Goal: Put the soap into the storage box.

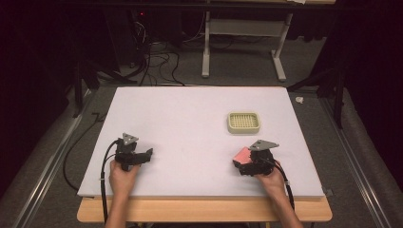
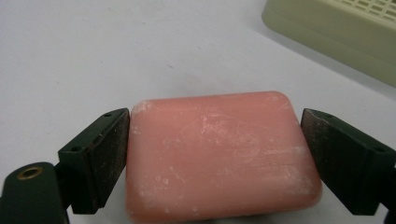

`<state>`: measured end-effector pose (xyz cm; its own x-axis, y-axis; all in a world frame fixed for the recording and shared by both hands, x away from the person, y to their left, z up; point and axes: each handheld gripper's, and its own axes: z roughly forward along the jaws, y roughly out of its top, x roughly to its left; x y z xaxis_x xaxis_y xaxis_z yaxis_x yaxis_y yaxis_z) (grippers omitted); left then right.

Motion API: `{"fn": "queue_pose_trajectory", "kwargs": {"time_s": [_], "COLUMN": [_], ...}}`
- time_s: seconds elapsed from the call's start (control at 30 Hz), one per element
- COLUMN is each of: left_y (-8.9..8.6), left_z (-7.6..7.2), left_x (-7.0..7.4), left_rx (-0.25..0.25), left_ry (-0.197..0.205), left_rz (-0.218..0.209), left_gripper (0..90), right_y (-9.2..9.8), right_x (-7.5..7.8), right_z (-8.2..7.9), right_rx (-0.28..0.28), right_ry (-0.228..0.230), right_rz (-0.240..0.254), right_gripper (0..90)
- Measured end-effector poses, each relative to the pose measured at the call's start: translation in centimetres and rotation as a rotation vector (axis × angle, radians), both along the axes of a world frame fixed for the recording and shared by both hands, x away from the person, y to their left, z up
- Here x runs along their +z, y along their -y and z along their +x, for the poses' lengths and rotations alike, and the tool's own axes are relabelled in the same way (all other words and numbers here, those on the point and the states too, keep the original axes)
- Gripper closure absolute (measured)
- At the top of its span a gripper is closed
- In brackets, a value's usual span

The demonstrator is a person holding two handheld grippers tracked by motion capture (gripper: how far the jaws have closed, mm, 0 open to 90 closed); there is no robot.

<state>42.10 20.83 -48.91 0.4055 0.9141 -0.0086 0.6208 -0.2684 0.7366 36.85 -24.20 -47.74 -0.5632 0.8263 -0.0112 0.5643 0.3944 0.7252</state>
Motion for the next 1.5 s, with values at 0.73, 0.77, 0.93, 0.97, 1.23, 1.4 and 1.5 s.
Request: {"fn": "queue_pose_trajectory", "kwargs": {"time_s": [0.73, 0.77, 0.93, 0.97, 1.23, 1.4, 1.5], "left_y": [0.0, 0.0, 0.0, 0.0, 0.0, 0.0, 0.0], "left_z": [0.0, 0.0, 0.0, 0.0, 0.0, 0.0, 0.0], "left_x": [0.0, 0.0, 0.0, 0.0, 0.0, 0.0, 0.0], "left_rx": [0.000, 0.000, 0.000, 0.000, 0.000, 0.000, 0.000], "left_ry": [0.001, 0.000, 0.000, 0.000, 0.000, 0.000, 0.000], "left_rz": [-0.001, -0.002, -0.002, -0.002, -0.002, -0.002, -0.002], "left_gripper": [19.7, 19.7, 19.7, 19.7, 19.7, 19.7, 19.7], "right_y": [-0.2, -0.1, 0.1, 0.1, 0.3, 0.6, 0.6], "right_x": [-0.5, -0.5, -0.4, -0.3, 0.0, 0.6, 1.1], "right_z": [0.3, 0.3, 0.4, 0.4, 0.2, 0.1, 0.1], "right_rx": [0.001, 0.003, 0.006, 0.003, -0.003, -0.005, -0.008], "right_ry": [-0.043, -0.046, -0.057, -0.062, -0.054, -0.042, -0.035], "right_rz": [-0.016, -0.014, 0.012, 0.015, 0.054, 0.064, 0.072], "right_gripper": [13.7, 13.7, 13.7, 13.8, 13.8, 13.8, 13.8]}}
